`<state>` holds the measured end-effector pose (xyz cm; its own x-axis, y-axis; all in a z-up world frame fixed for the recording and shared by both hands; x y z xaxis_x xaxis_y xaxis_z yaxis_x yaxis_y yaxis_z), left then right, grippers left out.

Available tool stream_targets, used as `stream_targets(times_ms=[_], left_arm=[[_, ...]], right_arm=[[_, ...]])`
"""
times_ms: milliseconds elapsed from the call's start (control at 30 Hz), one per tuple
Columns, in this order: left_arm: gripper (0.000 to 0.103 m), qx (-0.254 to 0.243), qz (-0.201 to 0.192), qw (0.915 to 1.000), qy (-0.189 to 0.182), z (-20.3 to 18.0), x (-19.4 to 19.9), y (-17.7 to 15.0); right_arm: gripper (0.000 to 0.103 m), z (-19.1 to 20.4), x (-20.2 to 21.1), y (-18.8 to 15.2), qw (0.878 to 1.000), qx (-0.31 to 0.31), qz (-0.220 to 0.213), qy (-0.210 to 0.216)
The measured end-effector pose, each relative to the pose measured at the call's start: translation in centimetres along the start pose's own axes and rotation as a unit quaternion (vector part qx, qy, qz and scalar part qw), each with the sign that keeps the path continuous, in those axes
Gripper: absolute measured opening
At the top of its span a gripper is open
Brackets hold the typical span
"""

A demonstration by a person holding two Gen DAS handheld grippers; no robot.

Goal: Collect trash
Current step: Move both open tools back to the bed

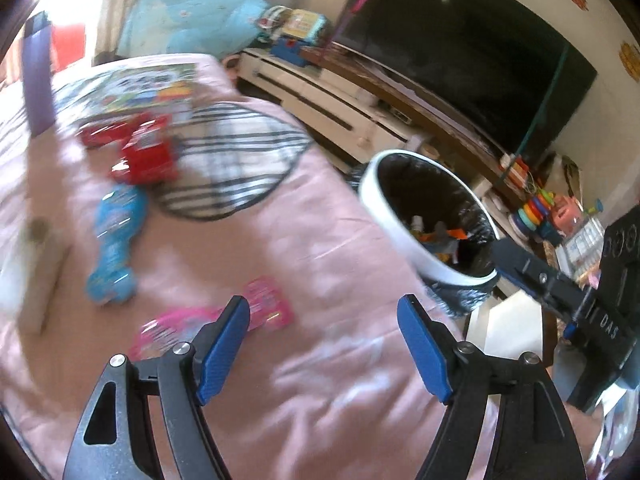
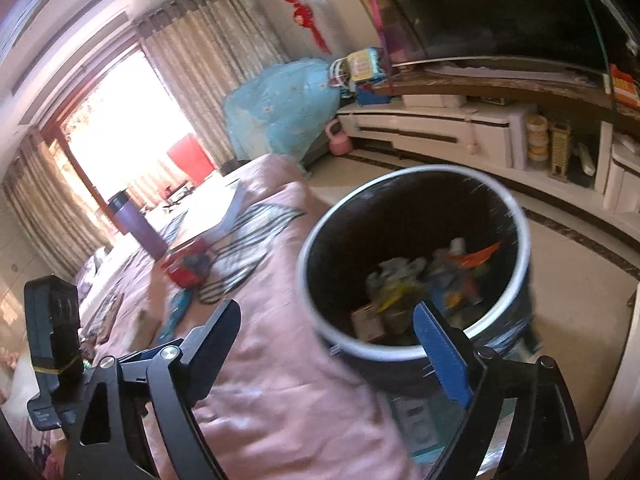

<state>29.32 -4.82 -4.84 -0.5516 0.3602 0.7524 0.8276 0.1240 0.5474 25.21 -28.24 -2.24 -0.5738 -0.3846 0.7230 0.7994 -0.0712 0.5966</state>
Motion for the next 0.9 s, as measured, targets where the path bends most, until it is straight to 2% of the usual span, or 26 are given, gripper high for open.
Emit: stream_targets(times_ms=[267, 500, 900], left_arm=[[0.076, 0.048, -0.023, 0.9985, 0.016, 4.5, 5.5, -3.6], [0.076, 0.065, -0.044, 0.9963, 0.036, 7.7, 9.1, -6.0], [0.076, 0.101, -0.053, 0.9932, 0.025, 13.5, 12.7, -7.7]], right_arm=[[0.090, 4.4, -2.3, -3.2, 0.999, 0.013, 0.037, 0.028], [0.090, 7.3, -3.2, -5.0, 0.997, 0.031, 0.058, 0.026], [0.090, 13.2, -4.6, -8.0, 0.995, 0.059, 0.084, 0.013]])
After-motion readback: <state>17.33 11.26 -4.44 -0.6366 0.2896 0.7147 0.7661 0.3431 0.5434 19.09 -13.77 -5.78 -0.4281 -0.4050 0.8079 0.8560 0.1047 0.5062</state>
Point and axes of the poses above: each gripper's, at about its wrist camera, not at the fingertips, and x roughly against the way its jaws point, z to its left, y to its top, the point moved 1 cm from there along -x, roughly the way its jaws point, and after that the axes turned 4 degrees about z, right-handed, at the moved point
